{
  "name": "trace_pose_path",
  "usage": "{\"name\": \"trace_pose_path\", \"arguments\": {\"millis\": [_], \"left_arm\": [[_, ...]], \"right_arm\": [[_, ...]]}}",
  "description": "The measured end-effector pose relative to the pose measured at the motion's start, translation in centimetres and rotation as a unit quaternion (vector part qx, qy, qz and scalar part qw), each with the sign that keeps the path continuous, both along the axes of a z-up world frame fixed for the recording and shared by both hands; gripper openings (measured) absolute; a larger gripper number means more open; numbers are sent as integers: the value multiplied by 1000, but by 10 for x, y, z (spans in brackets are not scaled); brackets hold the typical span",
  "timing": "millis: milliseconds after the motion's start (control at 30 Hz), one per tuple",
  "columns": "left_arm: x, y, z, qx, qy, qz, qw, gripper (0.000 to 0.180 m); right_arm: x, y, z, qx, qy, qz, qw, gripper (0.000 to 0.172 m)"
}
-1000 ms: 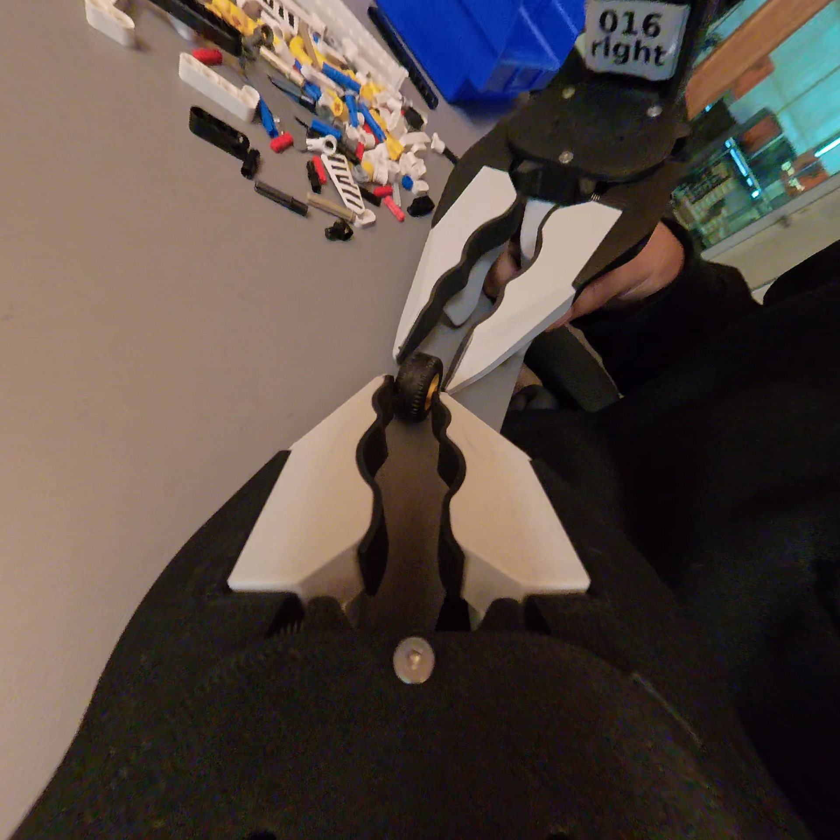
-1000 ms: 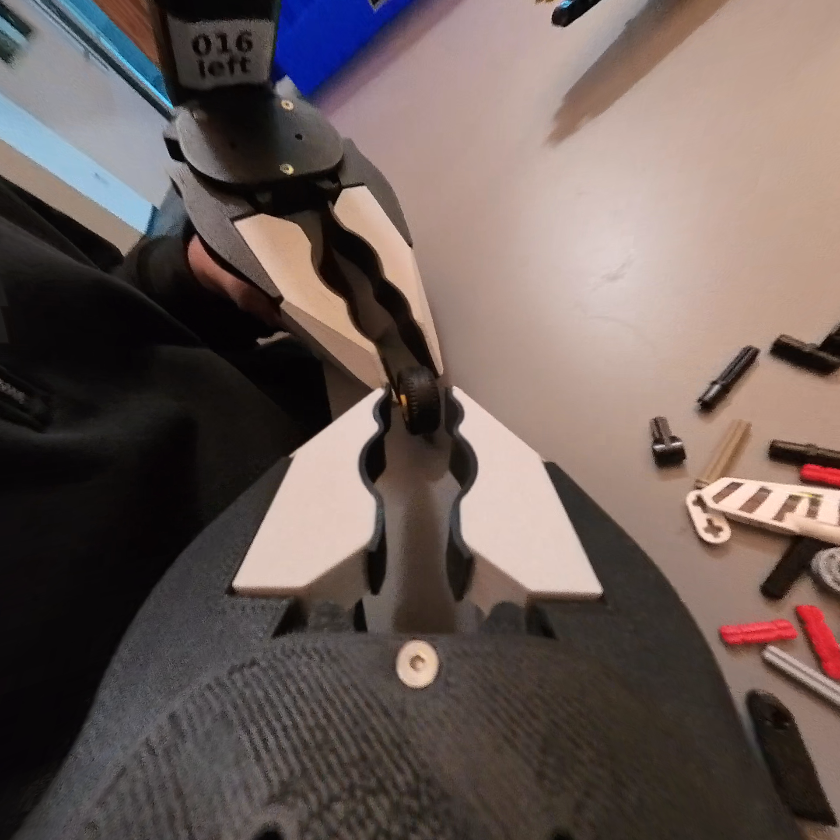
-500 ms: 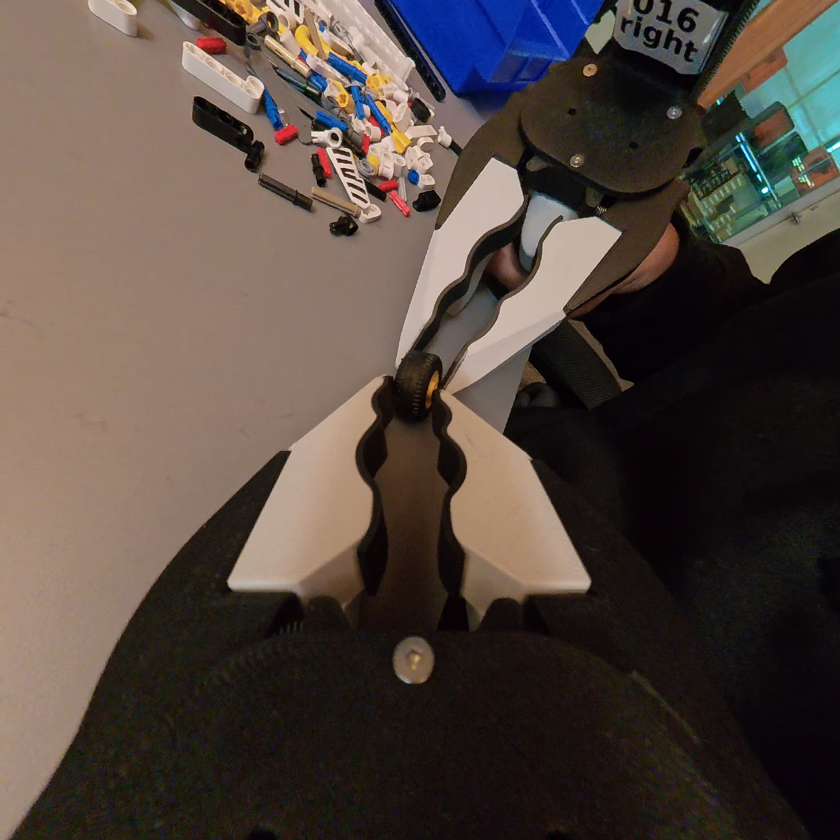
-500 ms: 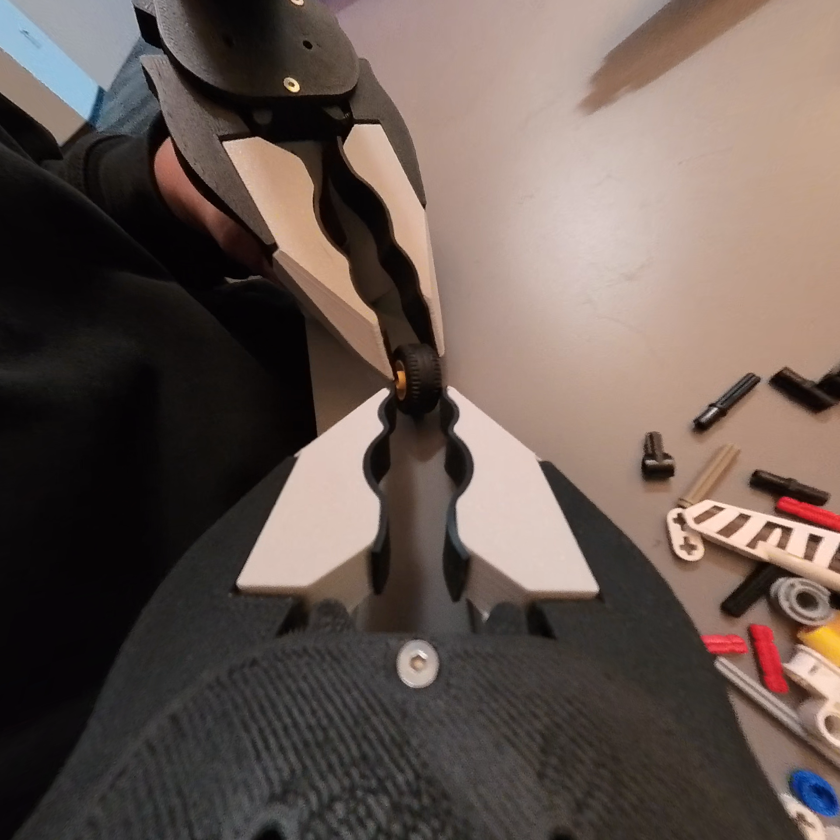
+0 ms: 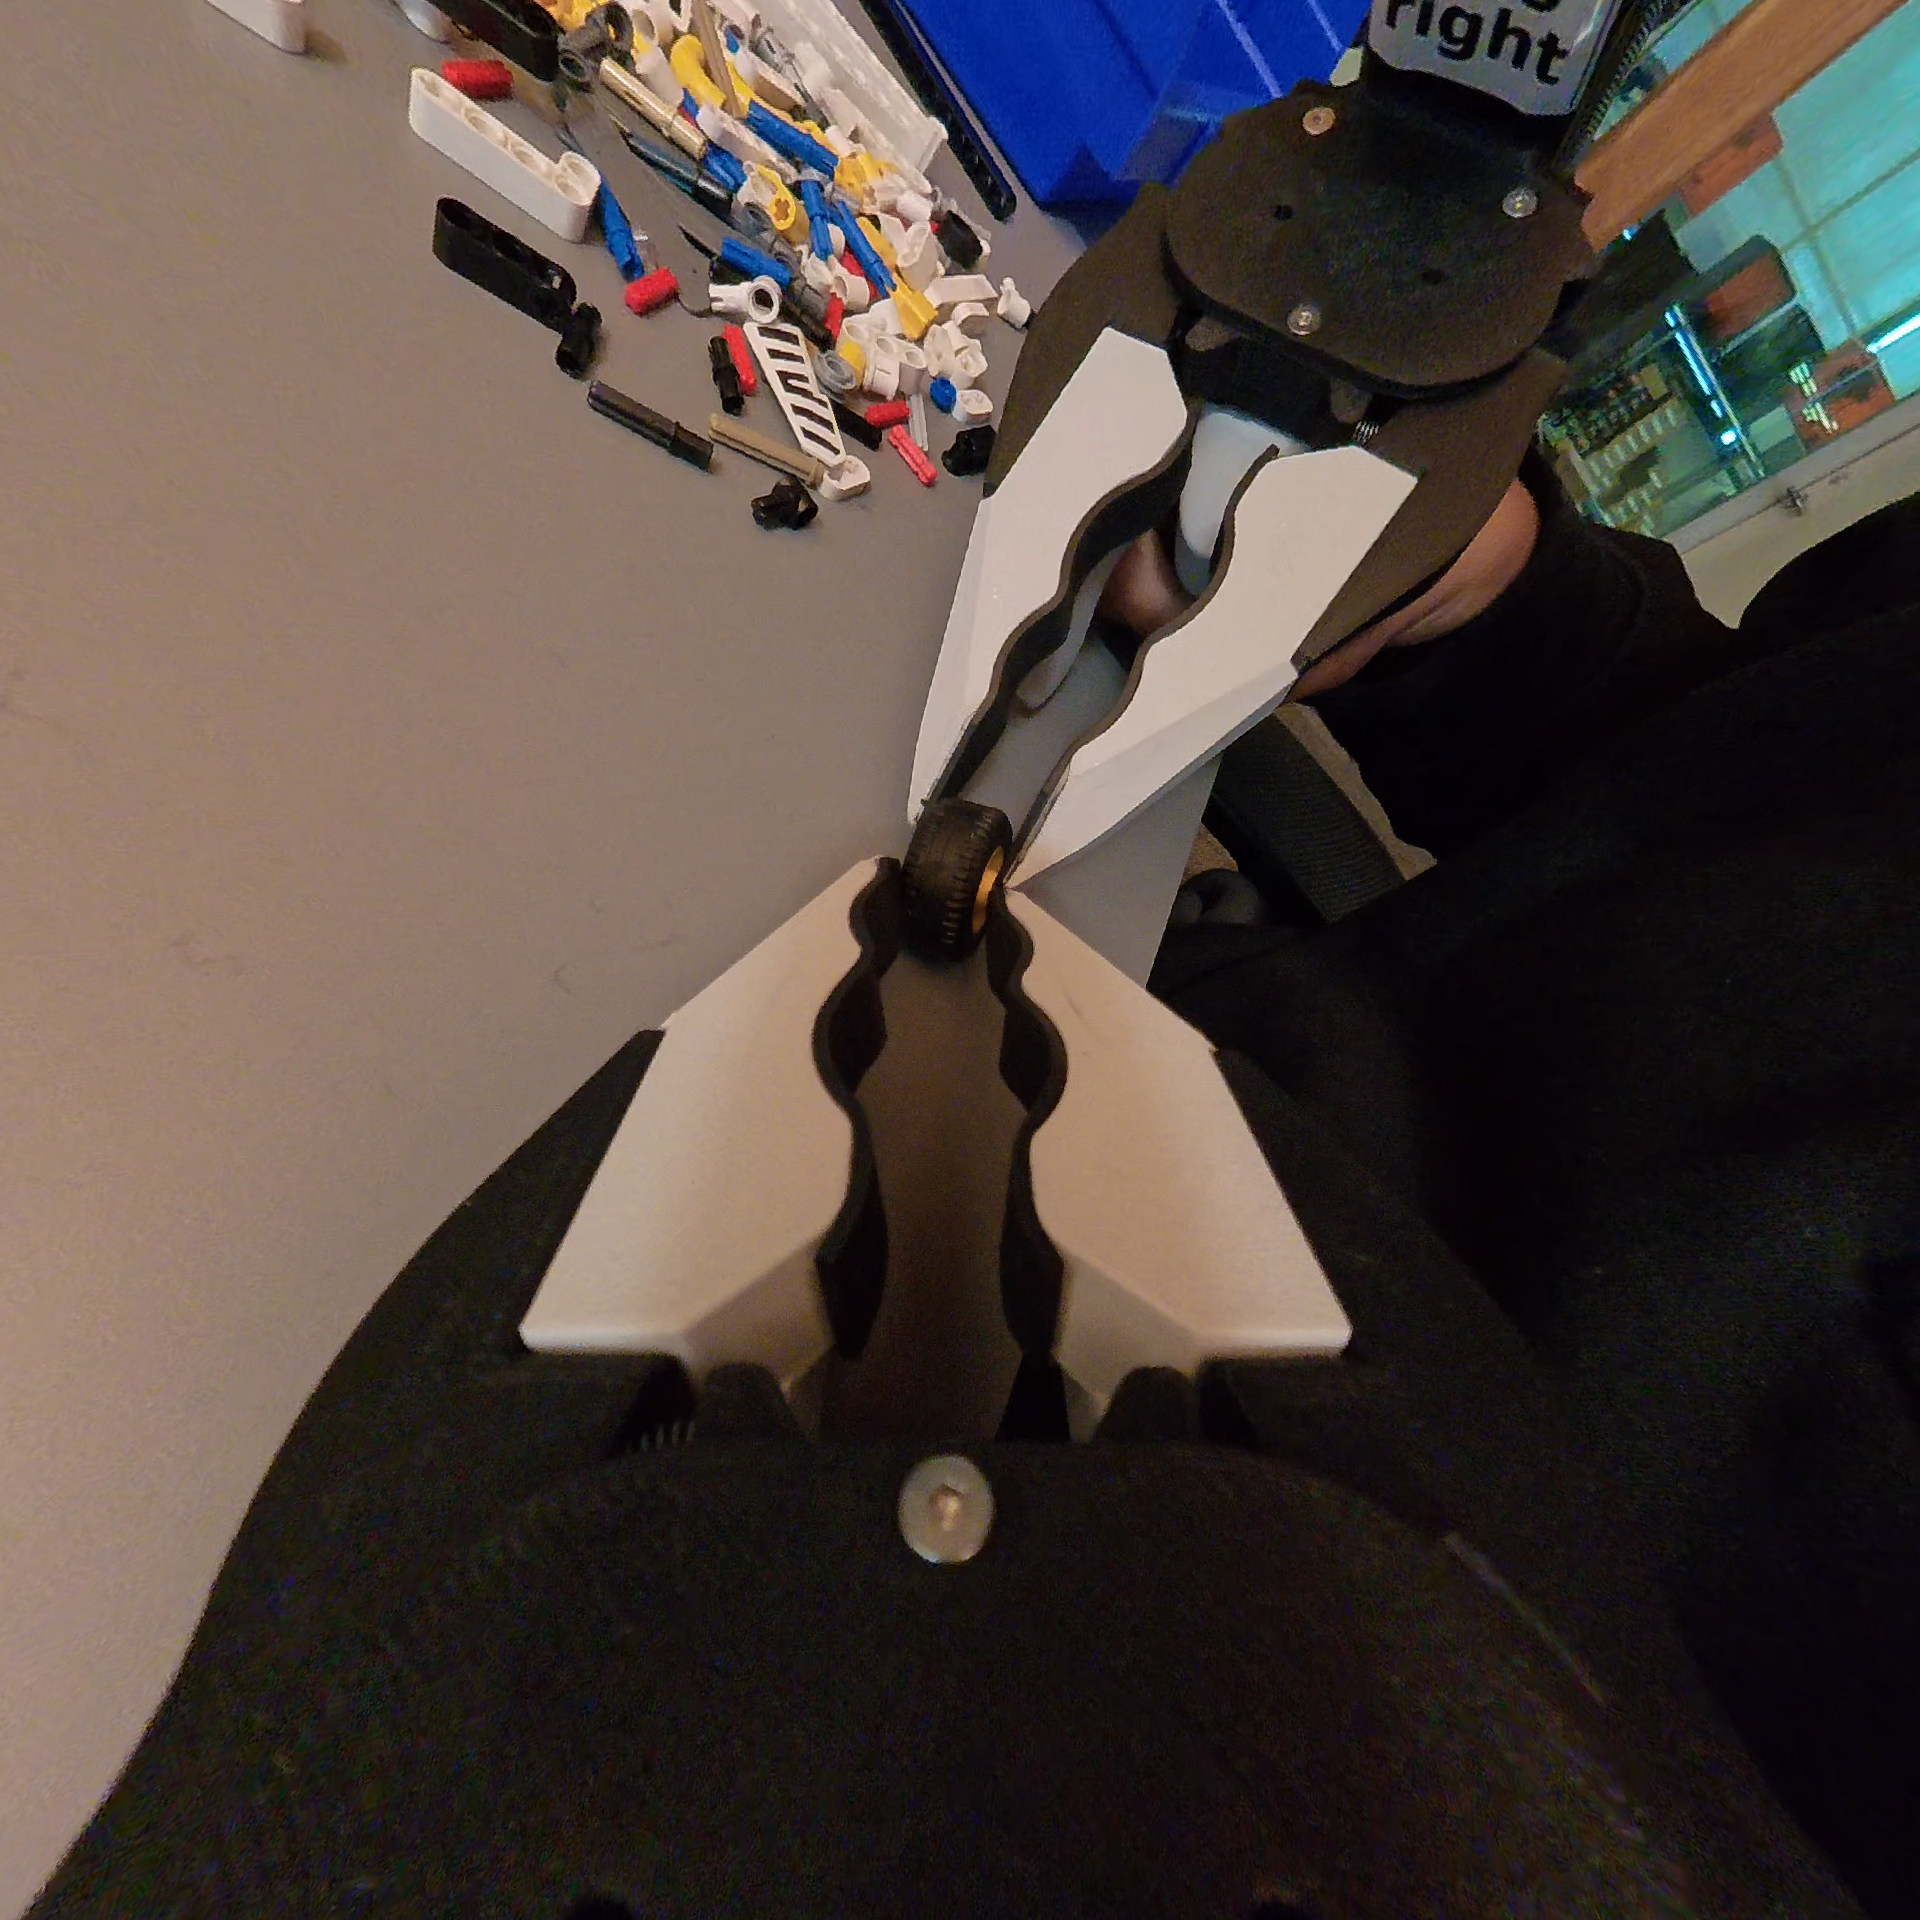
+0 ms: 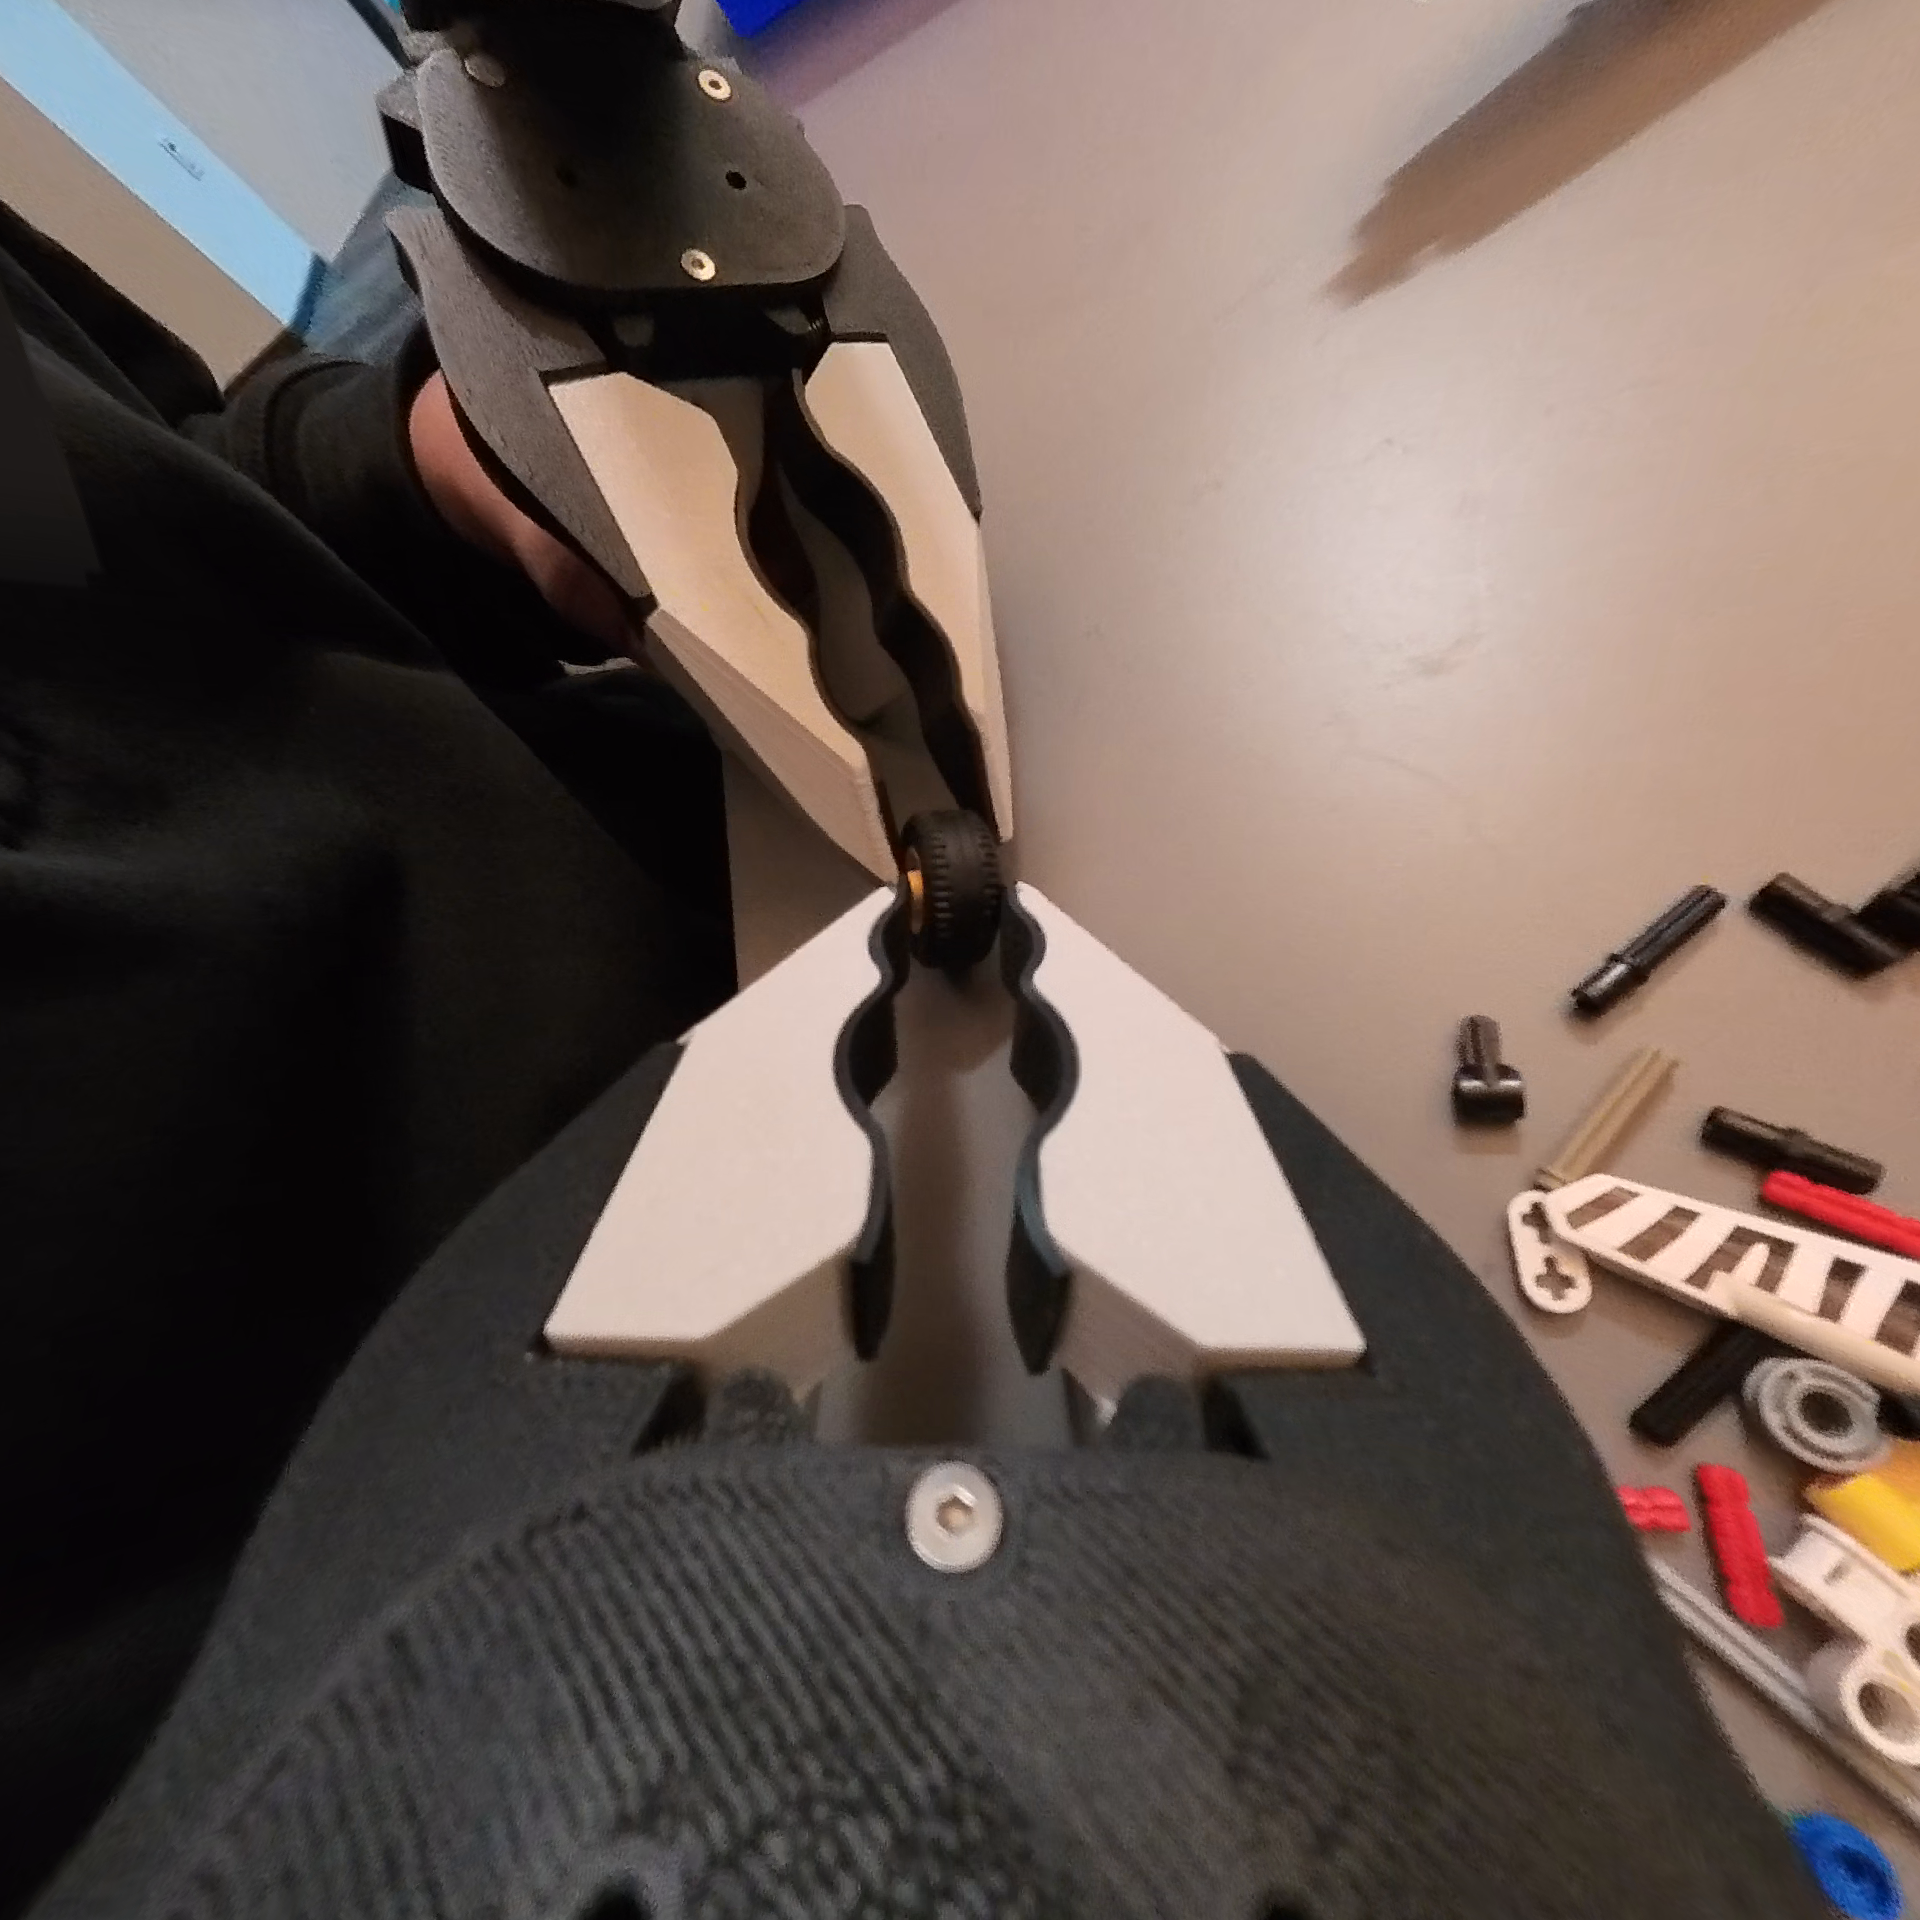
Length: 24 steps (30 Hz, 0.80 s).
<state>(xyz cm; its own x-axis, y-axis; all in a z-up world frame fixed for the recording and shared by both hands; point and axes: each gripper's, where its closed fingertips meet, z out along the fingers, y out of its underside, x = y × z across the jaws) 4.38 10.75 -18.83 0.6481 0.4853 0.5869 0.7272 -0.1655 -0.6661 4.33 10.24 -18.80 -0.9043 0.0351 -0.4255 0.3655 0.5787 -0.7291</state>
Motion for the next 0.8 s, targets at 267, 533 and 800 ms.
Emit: {"name": "trace_pose_path", "arguments": {"millis": [267,533,800], "left_arm": [[1,-1,-1,-12,14,3,1000,12],[-2,-1,-3,-25,29,33,999,12],[-7,-2,-5,-46,49,63,996,13]], "right_arm": [[0,-1,0,2,15,-8,1000,13],[-4,-2,-1,7,13,-44,999,12],[-9,-2,-3,16,32,-86,996,10]]}}
